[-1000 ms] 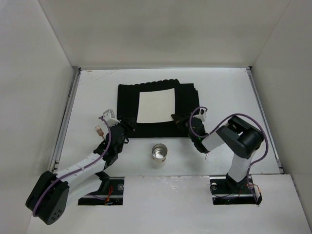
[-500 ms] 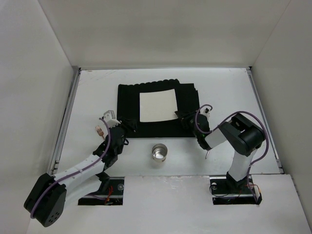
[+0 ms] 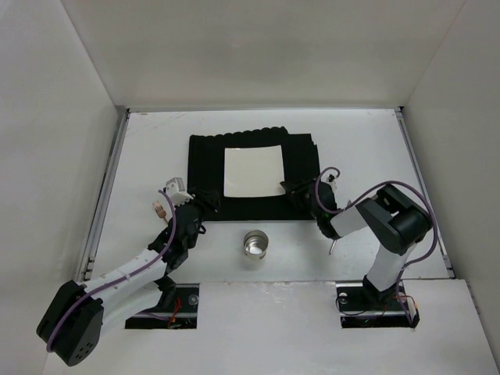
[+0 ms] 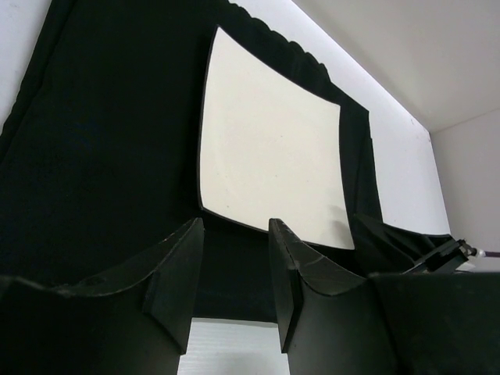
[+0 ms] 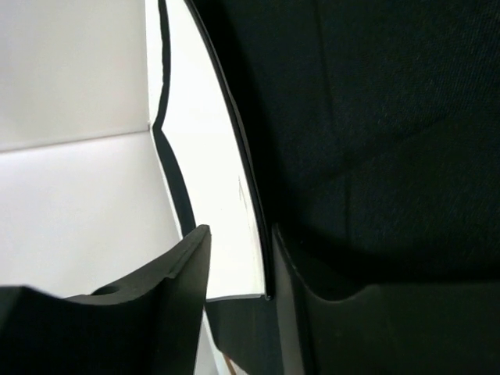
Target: Set the dinner table for one person
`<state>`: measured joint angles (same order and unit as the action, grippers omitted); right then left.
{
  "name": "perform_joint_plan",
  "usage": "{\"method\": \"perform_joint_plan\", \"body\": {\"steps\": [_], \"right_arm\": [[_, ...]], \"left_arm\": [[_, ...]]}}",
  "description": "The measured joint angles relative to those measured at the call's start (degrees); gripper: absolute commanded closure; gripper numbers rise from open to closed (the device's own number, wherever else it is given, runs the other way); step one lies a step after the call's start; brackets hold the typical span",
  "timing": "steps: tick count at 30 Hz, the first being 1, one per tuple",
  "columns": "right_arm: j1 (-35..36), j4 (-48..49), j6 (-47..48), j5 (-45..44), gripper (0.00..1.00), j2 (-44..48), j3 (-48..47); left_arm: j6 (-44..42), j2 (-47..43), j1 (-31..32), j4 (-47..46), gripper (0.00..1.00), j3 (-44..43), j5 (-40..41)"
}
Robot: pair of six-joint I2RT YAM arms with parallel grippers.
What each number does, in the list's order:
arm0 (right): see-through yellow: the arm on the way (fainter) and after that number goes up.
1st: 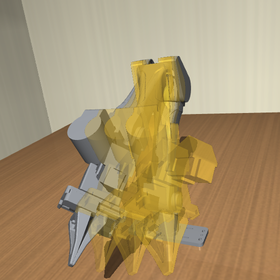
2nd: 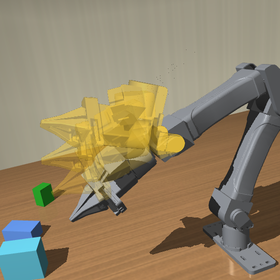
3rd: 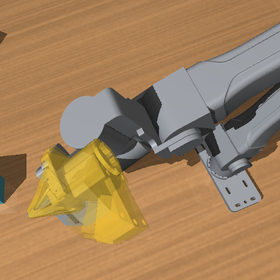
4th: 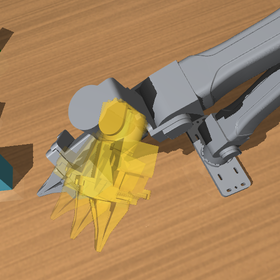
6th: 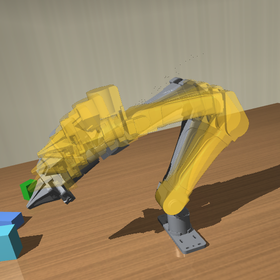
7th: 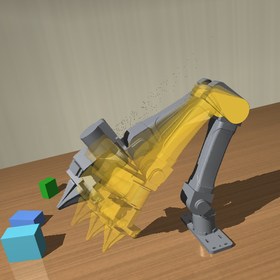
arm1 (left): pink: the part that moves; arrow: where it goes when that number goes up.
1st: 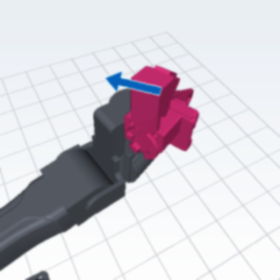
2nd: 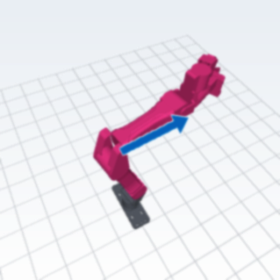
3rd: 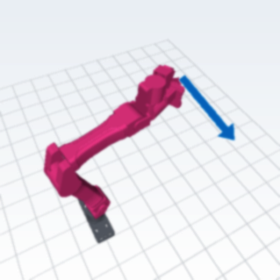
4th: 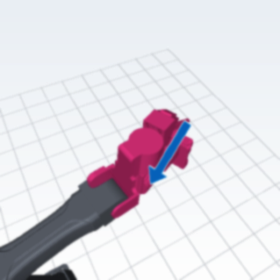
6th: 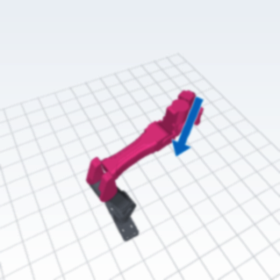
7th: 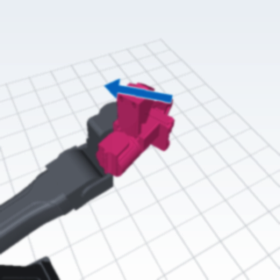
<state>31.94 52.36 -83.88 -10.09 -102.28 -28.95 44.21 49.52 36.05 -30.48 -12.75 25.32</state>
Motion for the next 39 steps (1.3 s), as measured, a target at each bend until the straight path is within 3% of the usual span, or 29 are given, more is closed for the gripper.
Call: {"method": "perform_joint_plan", "body": {"steps": [7, 12, 15, 17, 21, 23, 25, 27, 31, 39], "right_arm": [[0.0, -4.1, 1.2, 0.0, 0.52, 5.9, 2.5], [0.4, -11.3, 4.3, -1.0, 0.43, 14.0, 3.7], [0.9, -15.6, 6.7, -1.6, 0.43, 19.8, 4.3], [1.6, -18.6, 8.6, -1.9, 0.51, 23.7, 4.8], [4.5, -28.0, 16.8, -1.6, 0.85, 31.0, 3.7], [7.2, -36.9, 23.1, -1.5, 0.87, 33.3, -0.3], [11.1, -46.1, 29.5, -2.3, 0.83, 34.0, -6.5], [16.3, -54.1, 35.6, -3.7, 0.73, 34.0, -13.3], [24.2, -63.3, 43.1, -5.6, 0.60, 33.9, -21.1], [30.3, -73.5, 47.8, -7.4, 0.55, 26.6, -23.1]], "left_arm": [[0.0, 0.0, -0.1, 0.0, 0.64, 0.0, 0.2], [0.0, -0.2, -0.1, 0.1, 0.64, 0.0, 0.4], [0.0, -0.1, 0.0, 0.1, 0.64, 0.0, 0.7], [0.0, -0.1, 0.0, 0.1, 0.64, 0.0, 0.7], [-0.1, -0.1, 0.0, 0.3, 0.64, 0.0, 0.9], [-0.1, 0.3, -0.1, 0.3, 0.63, 0.0, 0.9], [-0.1, 0.9, 0.0, 0.3, 0.63, 0.0, 1.0], [-0.1, 1.7, 0.0, 0.3, 0.63, 0.0, 1.0], [-0.3, 3.6, 0.0, 0.3, 0.63, 0.0, 1.0], [-0.3, 3.8, 0.3, 0.3, 0.63, 0.0, 1.0]]}}
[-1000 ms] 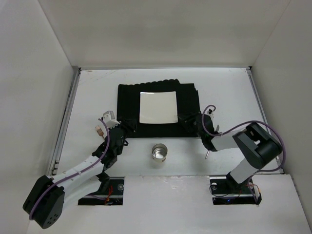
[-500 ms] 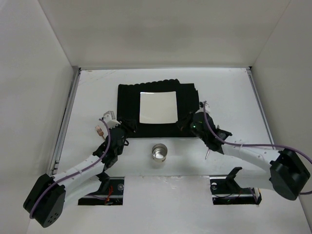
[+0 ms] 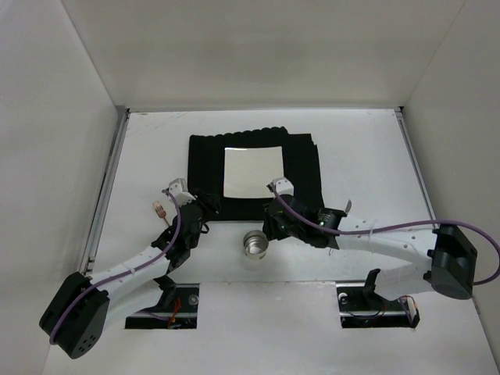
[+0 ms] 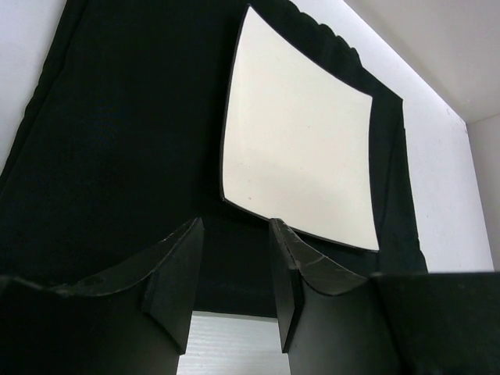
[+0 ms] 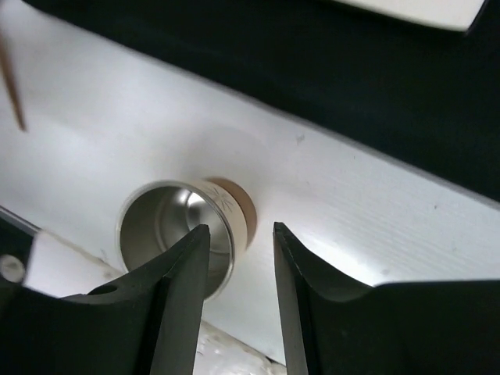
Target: Set the dinner table for one person
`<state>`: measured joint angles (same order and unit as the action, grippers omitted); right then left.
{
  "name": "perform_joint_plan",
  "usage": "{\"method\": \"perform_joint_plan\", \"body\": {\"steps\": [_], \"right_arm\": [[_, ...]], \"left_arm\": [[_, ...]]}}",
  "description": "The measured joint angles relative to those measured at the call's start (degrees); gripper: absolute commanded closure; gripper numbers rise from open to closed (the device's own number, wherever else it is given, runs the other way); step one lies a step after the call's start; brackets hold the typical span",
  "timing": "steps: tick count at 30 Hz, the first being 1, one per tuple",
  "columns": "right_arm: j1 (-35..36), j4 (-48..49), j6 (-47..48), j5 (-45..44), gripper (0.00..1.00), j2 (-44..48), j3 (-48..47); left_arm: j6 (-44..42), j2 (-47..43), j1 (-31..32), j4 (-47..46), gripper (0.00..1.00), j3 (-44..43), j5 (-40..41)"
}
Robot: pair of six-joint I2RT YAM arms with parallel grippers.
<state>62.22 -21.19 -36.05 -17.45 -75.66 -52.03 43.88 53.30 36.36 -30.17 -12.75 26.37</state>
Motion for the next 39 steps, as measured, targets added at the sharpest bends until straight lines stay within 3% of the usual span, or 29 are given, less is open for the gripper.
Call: {"method": "perform_joint_plan", "body": {"steps": [5, 13, 21, 24, 28, 33, 39], "right_arm": [[2.1, -1.8, 0.7, -0.1, 0.59, -2.5, 0.0], [2.4, -1.5, 1.1, 0.1, 0.86, -6.0, -0.1], [0.1, -1.3, 1.2, 1.2, 0.90, -1.8, 0.0], [-6.0, -0.9, 2.4, 3.1, 0.89, 3.7, -0.2], [-21.3, 1.7, 4.0, 6.9, 0.89, 4.3, -4.1], [-38.1, 5.2, 4.8, 11.1, 0.89, -7.7, -14.9], [-46.8, 5.2, 4.8, 13.2, 0.89, -24.3, -28.5]], "left_arm": [[-0.1, 0.0, 0.3, 0.0, 0.63, 0.0, 0.0], [-0.1, 0.5, 0.7, 0.0, 0.63, 0.0, 0.0], [-0.1, 0.5, 0.8, 0.0, 0.63, 0.0, 0.0], [-0.1, 0.5, 0.9, 0.0, 0.63, 0.0, 0.0], [-0.1, 0.7, 1.6, 0.0, 0.62, 0.0, 0.0], [-0.1, 3.6, 3.4, -0.9, 0.63, 0.0, 0.0], [-0.5, 6.2, 6.5, -1.9, 0.62, -0.2, 0.2]]}}
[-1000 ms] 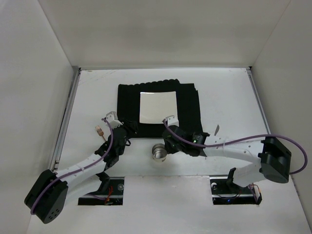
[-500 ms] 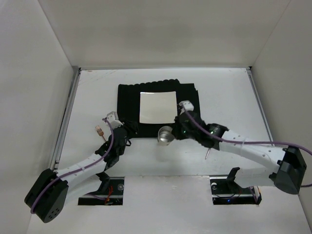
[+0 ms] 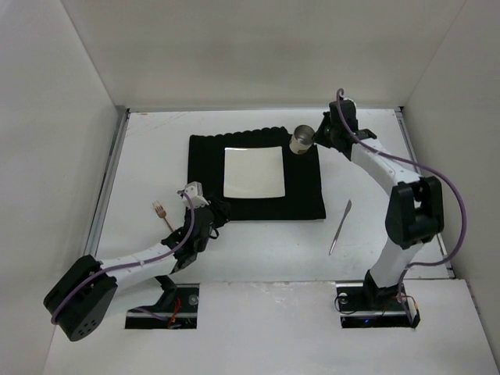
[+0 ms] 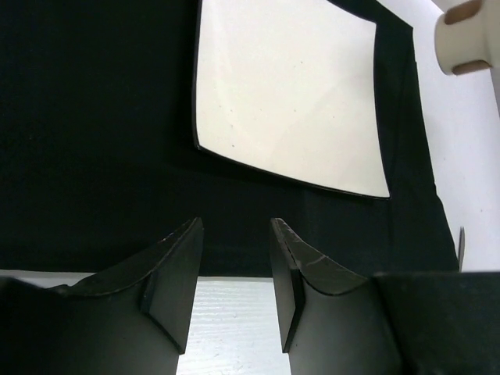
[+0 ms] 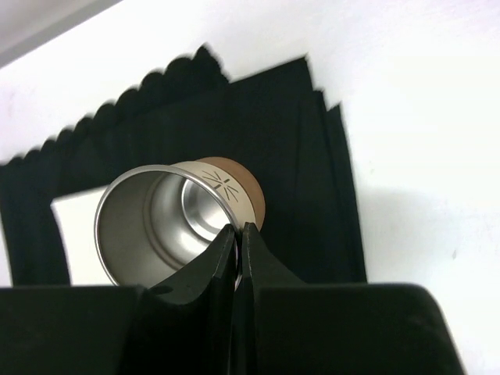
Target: Set the dinner table for one person
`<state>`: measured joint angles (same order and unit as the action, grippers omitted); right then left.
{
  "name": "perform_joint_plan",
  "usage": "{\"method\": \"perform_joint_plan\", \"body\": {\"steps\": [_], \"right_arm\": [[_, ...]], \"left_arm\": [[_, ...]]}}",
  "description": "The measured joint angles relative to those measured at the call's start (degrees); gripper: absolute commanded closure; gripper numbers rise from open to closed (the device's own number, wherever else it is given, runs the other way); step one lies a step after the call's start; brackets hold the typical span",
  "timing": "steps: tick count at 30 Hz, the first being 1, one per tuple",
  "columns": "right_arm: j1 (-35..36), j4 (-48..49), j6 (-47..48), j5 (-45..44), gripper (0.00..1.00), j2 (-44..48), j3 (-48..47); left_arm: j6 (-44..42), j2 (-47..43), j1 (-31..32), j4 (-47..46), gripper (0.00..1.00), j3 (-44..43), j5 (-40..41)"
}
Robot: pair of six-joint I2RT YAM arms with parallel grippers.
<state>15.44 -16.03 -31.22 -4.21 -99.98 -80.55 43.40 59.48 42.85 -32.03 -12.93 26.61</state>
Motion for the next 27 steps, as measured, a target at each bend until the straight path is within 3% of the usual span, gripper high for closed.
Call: {"method": "perform_joint_plan", "body": {"steps": [12, 27], "right_arm": [[-4.2, -3.3, 0.2, 1.5, 0.88, -15.3, -15.1], [-4.2, -6.1, 0.4, 1.9, 0.84, -21.6, -19.7]], "left_arm": [[-0.8, 4.8, 0.0, -2.5, 0.62, -0.7, 0.0], [-0.4, 6.3, -3.0, -2.9, 0.62, -0.7, -0.8]]}}
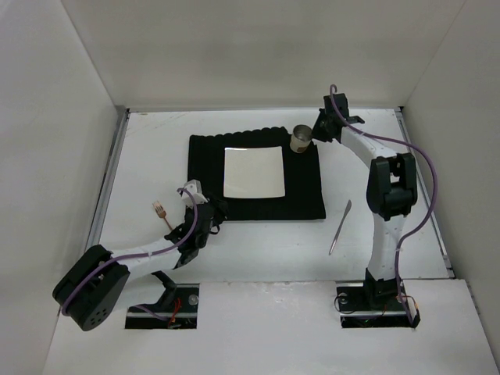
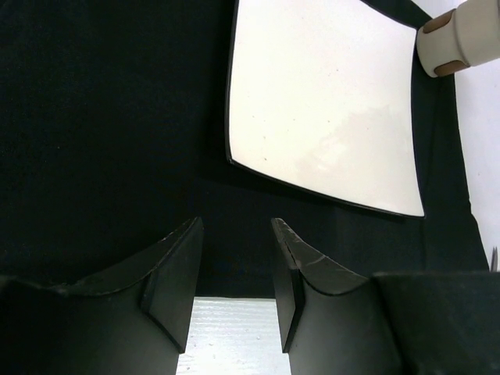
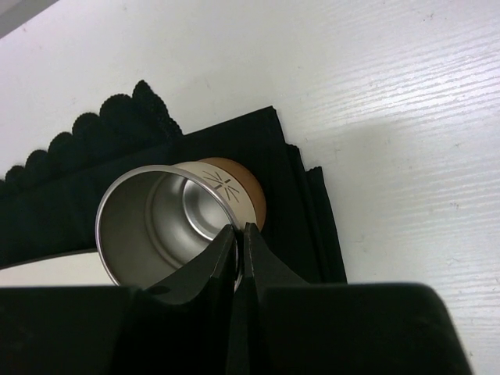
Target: Set the dinner table for one person
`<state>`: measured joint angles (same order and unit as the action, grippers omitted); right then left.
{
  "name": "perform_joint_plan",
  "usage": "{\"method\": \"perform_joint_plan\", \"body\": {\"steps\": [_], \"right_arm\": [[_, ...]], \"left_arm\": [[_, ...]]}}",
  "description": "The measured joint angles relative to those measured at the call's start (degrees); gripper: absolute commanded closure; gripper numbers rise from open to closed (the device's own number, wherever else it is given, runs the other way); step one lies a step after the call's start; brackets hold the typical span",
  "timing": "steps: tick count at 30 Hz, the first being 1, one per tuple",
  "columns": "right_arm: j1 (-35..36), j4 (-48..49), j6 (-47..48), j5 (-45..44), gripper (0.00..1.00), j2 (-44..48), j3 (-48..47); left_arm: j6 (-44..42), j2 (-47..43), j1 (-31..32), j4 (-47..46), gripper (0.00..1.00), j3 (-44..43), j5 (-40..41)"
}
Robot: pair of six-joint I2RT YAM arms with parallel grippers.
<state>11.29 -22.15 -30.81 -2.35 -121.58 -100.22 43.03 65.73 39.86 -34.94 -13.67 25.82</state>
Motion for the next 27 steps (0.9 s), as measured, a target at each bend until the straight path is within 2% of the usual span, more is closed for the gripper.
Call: {"method": "perform_joint_plan", "body": {"steps": [6, 13, 17, 20, 25, 27], "right_arm": [[0.0, -0.2, 0.3, -0.3, 0.62, -0.1, -0.8], [0.0, 0.0, 0.4, -0.4, 0.57, 1.4, 0.5], [0.0, 1.6, 0.2, -0.6, 0.56, 9.2, 8.7], [0.0, 5.6, -0.9, -1.5, 0.59, 20.7, 20.8], [0.2, 12.7, -4.2, -5.7, 0.81, 45.1, 45.9], [0.8, 13.8, -5.8, -8.4, 0.85, 52.5, 54.8]], "left_arm": [[0.1, 0.0, -0.2, 0.0, 0.62, 0.0, -0.3], [0.3, 0.0, -0.2, 0.0, 0.62, 0.0, -0.4], [0.4, 0.0, -0.2, 0.0, 0.62, 0.0, -0.4], [0.4, -0.1, -0.2, 0.0, 0.62, 0.0, -0.5], [0.5, -3.0, -1.1, 0.3, 0.62, 0.0, -1.2], [0.5, -4.4, -1.4, 0.4, 0.62, 0.0, -1.2]]}}
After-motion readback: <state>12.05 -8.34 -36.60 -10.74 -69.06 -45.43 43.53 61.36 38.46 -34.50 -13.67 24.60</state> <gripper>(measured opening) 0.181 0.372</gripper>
